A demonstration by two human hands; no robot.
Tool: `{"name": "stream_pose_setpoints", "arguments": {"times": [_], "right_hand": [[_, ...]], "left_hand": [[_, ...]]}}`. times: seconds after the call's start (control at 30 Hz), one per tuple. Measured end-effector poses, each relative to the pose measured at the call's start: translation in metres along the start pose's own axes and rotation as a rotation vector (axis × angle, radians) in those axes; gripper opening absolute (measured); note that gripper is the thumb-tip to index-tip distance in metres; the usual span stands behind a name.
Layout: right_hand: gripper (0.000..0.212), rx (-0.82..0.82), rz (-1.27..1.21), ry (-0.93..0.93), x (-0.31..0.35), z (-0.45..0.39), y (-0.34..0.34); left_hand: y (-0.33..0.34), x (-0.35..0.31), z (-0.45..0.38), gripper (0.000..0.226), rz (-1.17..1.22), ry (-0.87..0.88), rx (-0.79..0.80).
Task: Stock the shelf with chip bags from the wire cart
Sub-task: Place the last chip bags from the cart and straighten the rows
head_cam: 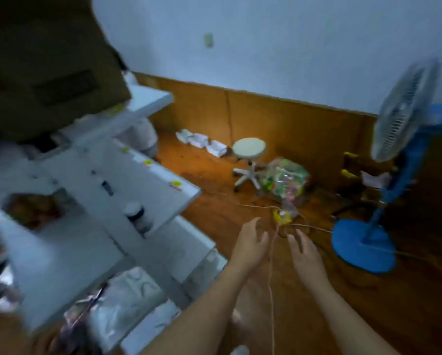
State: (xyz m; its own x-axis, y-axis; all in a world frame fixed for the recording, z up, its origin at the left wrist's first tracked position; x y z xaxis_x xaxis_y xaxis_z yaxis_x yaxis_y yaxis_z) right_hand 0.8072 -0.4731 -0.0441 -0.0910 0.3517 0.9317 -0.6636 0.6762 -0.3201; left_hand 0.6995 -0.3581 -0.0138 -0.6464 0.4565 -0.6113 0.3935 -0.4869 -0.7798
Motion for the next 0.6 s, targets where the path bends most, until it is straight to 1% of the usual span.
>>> {"name": "stream_pose_setpoints", "arguments": {"times": [0.1, 0.17, 0.23, 0.3, 0.4, 0.5, 0.53, 0.6], "right_hand": [[0.055, 0.279, 0.034, -0.048, 0.027, 0.017, 0.116], [0.055, 0.427, 0.063, -0.076, 0.048, 0.041, 0.19], [0.057, 0.543, 0.105, -0.103, 0.068, 0.071, 0.261], [0.061, 0.669, 0.145, -0.129, 0.081, 0.103, 0.329], [0.054, 0.849, 0.247, -0.196, 0.093, 0.155, 0.418], [0.038, 0.997, 0.332, -0.249, 0.092, 0.209, 0.494], [0.033, 1.062, 0.403, -0.274, 0.089, 0.23, 0.515], [0.032, 1.202, 0.55, -0.321, 0.078, 0.268, 0.554]], "left_hand": [[-0.066, 0.11, 0.037, 0.05, -0.017, -0.217, -0.125], [-0.103, 0.172, 0.076, 0.049, -0.041, -0.331, -0.195], [-0.127, 0.23, 0.118, 0.049, -0.083, -0.418, -0.229], [-0.138, 0.286, 0.157, 0.048, -0.116, -0.493, -0.222], [-0.149, 0.364, 0.214, 0.049, -0.123, -0.614, -0.192], [-0.169, 0.433, 0.269, 0.049, -0.093, -0.734, -0.2], [-0.178, 0.453, 0.287, 0.048, -0.074, -0.774, -0.216], [-0.196, 0.486, 0.322, 0.044, -0.033, -0.868, -0.24]]}}
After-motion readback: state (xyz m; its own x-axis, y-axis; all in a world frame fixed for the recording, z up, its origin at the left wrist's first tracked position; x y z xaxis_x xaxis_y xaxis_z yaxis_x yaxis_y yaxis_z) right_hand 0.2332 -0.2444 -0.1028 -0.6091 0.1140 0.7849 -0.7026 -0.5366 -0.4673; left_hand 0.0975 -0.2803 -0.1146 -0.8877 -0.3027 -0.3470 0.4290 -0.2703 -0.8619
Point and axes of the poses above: each hand's wrist, its own z-axis away from the middle knuckle, its own y-axis out of the palm, x = y × z, the point moved 6 cm from there along -z, towards the middle knuckle, and after that the axes turned 14 degrees about -z, right-handed, at the moved point
